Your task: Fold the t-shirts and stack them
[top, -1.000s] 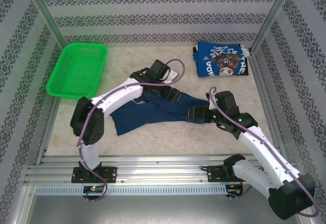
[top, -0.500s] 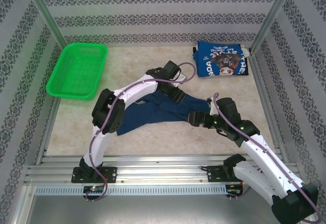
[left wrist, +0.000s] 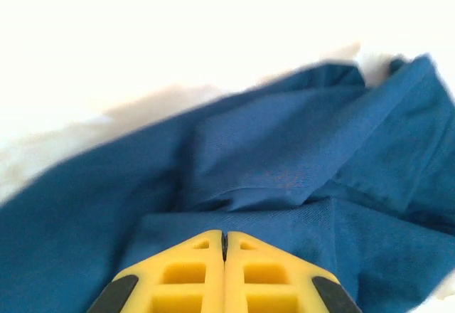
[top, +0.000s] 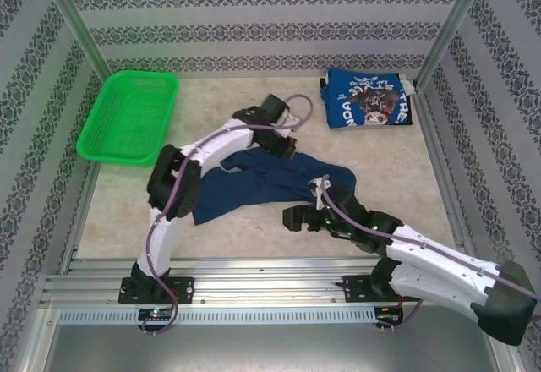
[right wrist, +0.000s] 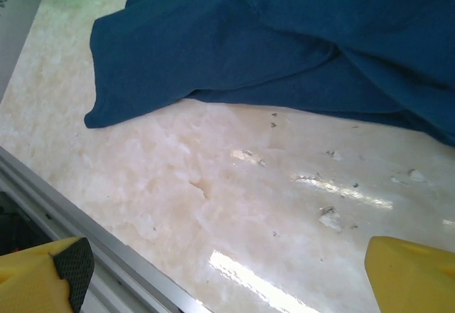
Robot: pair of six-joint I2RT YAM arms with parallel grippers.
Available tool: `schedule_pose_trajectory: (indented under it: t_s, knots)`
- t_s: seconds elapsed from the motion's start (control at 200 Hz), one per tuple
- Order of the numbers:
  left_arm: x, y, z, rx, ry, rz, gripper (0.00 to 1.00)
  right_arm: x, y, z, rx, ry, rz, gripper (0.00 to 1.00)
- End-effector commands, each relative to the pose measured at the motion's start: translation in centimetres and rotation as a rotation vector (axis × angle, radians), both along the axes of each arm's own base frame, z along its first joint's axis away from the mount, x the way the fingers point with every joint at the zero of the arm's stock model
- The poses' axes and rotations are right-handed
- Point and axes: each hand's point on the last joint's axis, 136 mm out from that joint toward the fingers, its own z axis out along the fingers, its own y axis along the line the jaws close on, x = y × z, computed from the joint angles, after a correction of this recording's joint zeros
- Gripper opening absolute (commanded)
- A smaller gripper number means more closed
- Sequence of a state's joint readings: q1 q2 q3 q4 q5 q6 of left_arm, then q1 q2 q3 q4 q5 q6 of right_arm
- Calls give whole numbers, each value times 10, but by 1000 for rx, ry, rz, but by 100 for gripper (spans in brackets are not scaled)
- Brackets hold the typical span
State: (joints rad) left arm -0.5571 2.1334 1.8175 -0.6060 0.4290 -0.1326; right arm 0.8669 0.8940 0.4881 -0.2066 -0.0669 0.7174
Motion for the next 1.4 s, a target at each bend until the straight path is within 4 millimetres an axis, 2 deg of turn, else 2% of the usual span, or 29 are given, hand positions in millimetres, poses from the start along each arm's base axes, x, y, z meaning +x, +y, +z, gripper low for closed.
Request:
schedule_pose_trajectory:
  t_s: [0.0,0.075,0.16,0.28,0.315,0.355,0.43,0.495,0.56,0.594,0.644,0.689,0.729,0.794,0.894,0.964,1.024,1.154,1.219,1.319,1.394]
  knots:
    - [41,45,116,-239,-180,186,0,13,21,-4,34,-26,-49,98]
    - [44,77,150,-247,-262,251,0,16,47,-7,9,-25,-7,97]
    - [42,115,175,-248,-323,324,0,23,79,-10,-34,-38,37,97]
    - [36,165,190,-242,-367,432,0,36,127,-17,-57,-38,89,96]
    - [33,172,194,-251,-373,442,0,41,137,-23,-83,-33,95,95]
    - [29,173,195,-269,-366,432,0,49,140,-31,-141,-24,70,92]
    - [16,154,191,-300,-308,337,0,62,128,-35,-185,-31,-12,91]
    - [7,137,177,-216,-290,280,0,69,115,-33,-142,-17,-66,91]
    - [7,136,159,-133,-292,289,0,72,107,-34,-169,8,-55,91]
    - [10,140,151,-142,-270,320,2,72,104,-36,-212,15,-40,91]
    - [13,150,139,-149,-243,384,16,72,99,-41,-268,26,-32,91]
    - [12,161,128,-127,-227,428,23,74,90,-46,-295,38,-54,91]
    - [6,170,116,-81,-213,457,30,76,76,-51,-319,47,-92,90]
    - [-8,180,93,-37,-174,485,39,79,42,-60,-357,64,-181,90]
    - [-31,201,42,78,-102,541,36,83,-10,-58,-364,60,-302,89]
    - [-45,199,13,86,-51,530,35,83,-31,-50,-383,43,-339,89]
    - [-56,194,-10,107,-8,507,33,83,-47,-52,-418,64,-358,89]
    - [-74,182,-38,124,45,474,29,83,-64,-74,-446,148,-373,89]
    - [-83,184,-47,172,69,467,25,89,-71,-84,-470,172,-390,89]
    - [-108,177,-67,182,137,434,22,109,-80,-93,-449,208,-421,88]
    - [-131,168,-84,219,189,385,19,131,-79,-91,-436,213,-423,88]
